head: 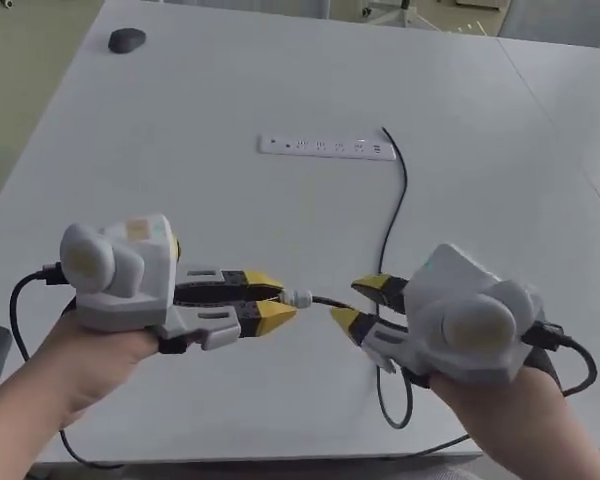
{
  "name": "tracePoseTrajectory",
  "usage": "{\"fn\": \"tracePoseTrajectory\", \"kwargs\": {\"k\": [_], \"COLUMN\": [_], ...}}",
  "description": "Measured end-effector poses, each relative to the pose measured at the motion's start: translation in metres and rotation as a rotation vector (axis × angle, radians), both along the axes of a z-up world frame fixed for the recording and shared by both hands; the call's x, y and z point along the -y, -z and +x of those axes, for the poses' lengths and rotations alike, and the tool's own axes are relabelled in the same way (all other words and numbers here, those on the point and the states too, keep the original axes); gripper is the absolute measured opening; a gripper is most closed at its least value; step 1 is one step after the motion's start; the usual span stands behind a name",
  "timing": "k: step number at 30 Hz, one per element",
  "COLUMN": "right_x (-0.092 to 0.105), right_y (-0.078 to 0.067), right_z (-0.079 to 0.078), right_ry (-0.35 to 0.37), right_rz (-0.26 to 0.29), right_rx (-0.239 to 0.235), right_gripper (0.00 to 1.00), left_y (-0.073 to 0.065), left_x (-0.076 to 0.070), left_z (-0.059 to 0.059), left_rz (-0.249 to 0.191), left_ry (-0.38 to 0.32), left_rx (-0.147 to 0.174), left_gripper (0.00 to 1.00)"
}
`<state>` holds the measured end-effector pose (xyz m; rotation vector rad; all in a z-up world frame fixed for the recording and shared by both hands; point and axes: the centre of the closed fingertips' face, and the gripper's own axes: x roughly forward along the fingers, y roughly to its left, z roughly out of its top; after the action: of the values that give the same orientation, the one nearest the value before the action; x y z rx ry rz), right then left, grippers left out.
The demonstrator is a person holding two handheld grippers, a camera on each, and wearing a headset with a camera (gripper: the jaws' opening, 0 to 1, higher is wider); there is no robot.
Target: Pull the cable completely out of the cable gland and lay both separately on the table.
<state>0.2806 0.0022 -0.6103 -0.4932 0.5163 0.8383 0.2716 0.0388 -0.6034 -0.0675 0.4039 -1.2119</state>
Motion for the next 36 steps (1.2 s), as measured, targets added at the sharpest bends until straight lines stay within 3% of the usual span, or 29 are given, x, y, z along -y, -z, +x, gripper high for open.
{"fn": "tracePoseTrajectory", "kwargs": {"k": [3,18,27,36], "right_x": [-0.007,-0.018,-0.014,-0.008], "right_y": [0.002,0.009,0.009,0.013], "right_z": [-0.003,-0.008,-0.005,0.000], "right_ry": [-0.053,-0.166,-0.151,-0.089], "right_rz": [-0.042,-0.177,-0.154,-0.113], "right_rx": [0.017,0.083,0.078,0.030], "right_gripper": [0.15,0.04,0.01,0.00], "left_y": [0.000,0.003,0.003,0.004], "left_x": [0.002,0.008,0.011,0.010], "left_z": [-0.001,-0.005,-0.003,0.001], "left_rz": [0.001,0.013,0.009,0.011], "left_ry": [0.001,0.007,0.003,-0.008], "left_rx": [0.003,-0.001,-0.005,-0.008], "left_gripper": [0.15,0.15,0.15,0.15]}}
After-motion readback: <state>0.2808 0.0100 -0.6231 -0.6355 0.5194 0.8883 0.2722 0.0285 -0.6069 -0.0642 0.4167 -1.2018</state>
